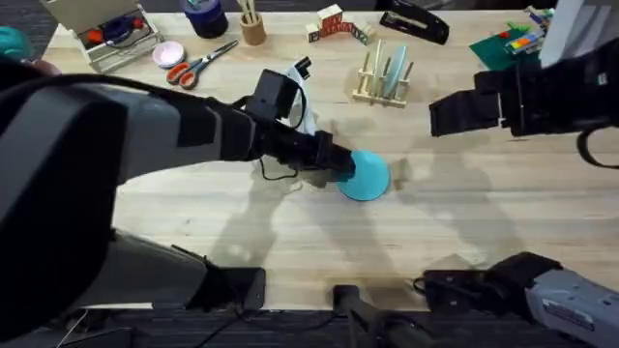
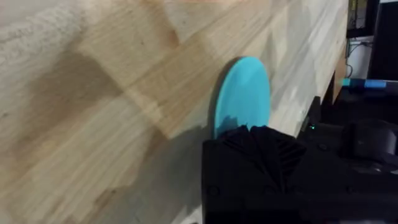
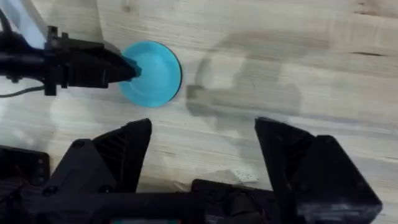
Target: Pick up the plates from the table one by one and place each into a slot on the dish rack.
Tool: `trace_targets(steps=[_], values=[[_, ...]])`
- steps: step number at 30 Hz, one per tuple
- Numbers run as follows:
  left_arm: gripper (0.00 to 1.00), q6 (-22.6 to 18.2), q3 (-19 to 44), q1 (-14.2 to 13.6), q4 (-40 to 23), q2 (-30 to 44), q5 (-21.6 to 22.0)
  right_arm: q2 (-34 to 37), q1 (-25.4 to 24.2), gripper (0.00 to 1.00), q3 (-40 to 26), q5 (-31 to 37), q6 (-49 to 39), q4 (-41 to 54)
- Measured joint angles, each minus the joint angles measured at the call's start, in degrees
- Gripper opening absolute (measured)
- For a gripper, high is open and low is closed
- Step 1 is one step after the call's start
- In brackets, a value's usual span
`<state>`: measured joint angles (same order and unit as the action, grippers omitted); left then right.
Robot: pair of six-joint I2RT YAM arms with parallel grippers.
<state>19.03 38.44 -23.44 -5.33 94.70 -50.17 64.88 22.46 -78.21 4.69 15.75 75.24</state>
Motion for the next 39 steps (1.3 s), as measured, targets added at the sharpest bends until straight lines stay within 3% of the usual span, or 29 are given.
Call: trace_targets(steps=[12, 39], values=[[0.042, 1.1, 0.0, 0.1, 5.0, 3.8, -1.9, 0.0, 0.0, 0.995, 0.0, 0.0, -0.5, 0.0], [0.042, 4.6, 0.1, -0.7, 8.8, 5.6, -3.2, 0.0, 0.0, 0.995, 0.0, 0.0, -1.3, 0.0]])
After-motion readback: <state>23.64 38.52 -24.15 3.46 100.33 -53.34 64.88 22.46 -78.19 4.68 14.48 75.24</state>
